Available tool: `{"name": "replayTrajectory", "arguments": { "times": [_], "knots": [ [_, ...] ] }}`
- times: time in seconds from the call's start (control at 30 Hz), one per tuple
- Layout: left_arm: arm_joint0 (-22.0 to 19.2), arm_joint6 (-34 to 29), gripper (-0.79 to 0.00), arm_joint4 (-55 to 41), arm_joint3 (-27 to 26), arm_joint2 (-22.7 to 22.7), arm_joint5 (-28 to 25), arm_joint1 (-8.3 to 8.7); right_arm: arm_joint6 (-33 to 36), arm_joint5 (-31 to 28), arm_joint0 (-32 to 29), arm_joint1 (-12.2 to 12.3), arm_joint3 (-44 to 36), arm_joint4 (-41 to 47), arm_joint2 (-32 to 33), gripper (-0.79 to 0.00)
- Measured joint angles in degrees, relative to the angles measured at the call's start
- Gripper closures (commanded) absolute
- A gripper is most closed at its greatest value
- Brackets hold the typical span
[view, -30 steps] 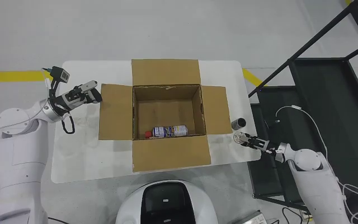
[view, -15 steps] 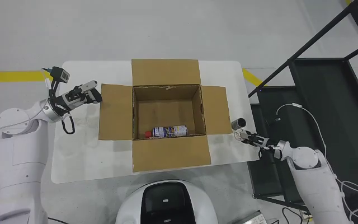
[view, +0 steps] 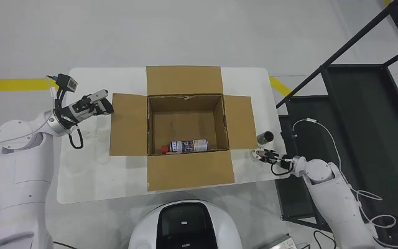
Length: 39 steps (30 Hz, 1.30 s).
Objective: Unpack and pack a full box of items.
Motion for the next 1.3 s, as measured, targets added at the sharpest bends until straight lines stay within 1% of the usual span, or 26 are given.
{"name": "replayTrajectory", "arguments": {
  "times": [0.03,0.07,0.1,0.13,0.2,0.23,0.27,0.3,0.43,0.53,0.73,0.83,0.97,1.07,1.17,1.3],
  "knots": [
    [0.0,0.0,-0.785,0.0,0.0,0.0,0.0,0.00,-0.4,-0.1,0.3,-0.1,0.5,-0.1,-0.2,0.000],
    [0.0,0.0,-0.785,0.0,0.0,0.0,0.0,0.00,-1.2,-0.1,0.7,-0.1,1.1,-0.5,-0.5,-0.022],
    [0.0,0.0,-0.785,0.0,0.0,0.0,0.0,0.00,-1.8,-0.1,1.0,-0.1,1.4,-0.8,-0.6,-0.206],
    [0.0,0.0,-0.785,0.0,0.0,0.0,0.0,0.00,-2.3,-0.2,1.2,-0.2,1.8,-0.9,-0.8,-0.212],
    [0.0,0.0,-0.785,0.0,0.0,0.0,0.0,0.00,-3.2,-0.4,1.7,-0.2,2.4,-1.5,-1.3,-0.299],
    [0.0,0.0,-0.785,0.0,0.0,0.0,0.0,0.00,-3.6,-0.5,1.9,-0.3,2.6,-1.6,-1.4,-0.422],
    [0.0,0.0,-0.785,0.0,0.0,0.0,0.0,0.00,-4.0,-0.5,2.1,-0.3,2.9,-1.7,-1.6,-0.705],
    [0.0,0.0,-0.785,0.0,0.0,0.0,0.0,0.00,-4.3,-0.6,2.2,-0.3,3.1,-1.9,-1.7,-0.785],
    [0.0,0.0,-0.785,0.0,0.0,0.0,0.0,0.00,-5.1,-0.8,2.7,-0.3,3.6,-3.0,-2.0,-0.785],
    [0.0,0.0,-0.785,0.0,0.0,0.0,0.0,0.00,-4.8,-1.2,2.5,-0.1,3.9,-2.4,-1.4,-0.785],
    [0.0,0.0,-0.785,0.0,0.0,0.0,0.0,0.00,-3.6,-3.1,-1.1,1.0,1.7,0.2,2.8,-0.785],
    [0.0,0.0,-0.785,0.0,0.0,0.0,0.0,0.00,-2.3,-4.4,-4.5,1.7,-1.7,2.8,6.5,-0.785],
    [0.0,0.0,-0.785,0.0,0.0,0.0,0.0,0.00,-1.9,-6.1,-9.8,2.6,-9.3,6.9,12.0,-0.785],
    [0.0,0.0,-0.785,0.0,0.0,0.0,0.0,0.00,-2.2,-7.7,-12.7,2.8,-15.3,9.9,14.7,-0.785],
    [0.0,0.0,-0.785,0.0,0.0,0.0,0.0,0.00,-2.9,-8.7,-14.1,2.8,-21.1,11.2,15.7,-0.785],
    [0.0,0.0,-0.785,0.0,0.0,0.0,0.0,0.00,-3.4,-8.4,-13.9,2.7,-28.4,9.5,14.3,-0.785]
  ]
}}
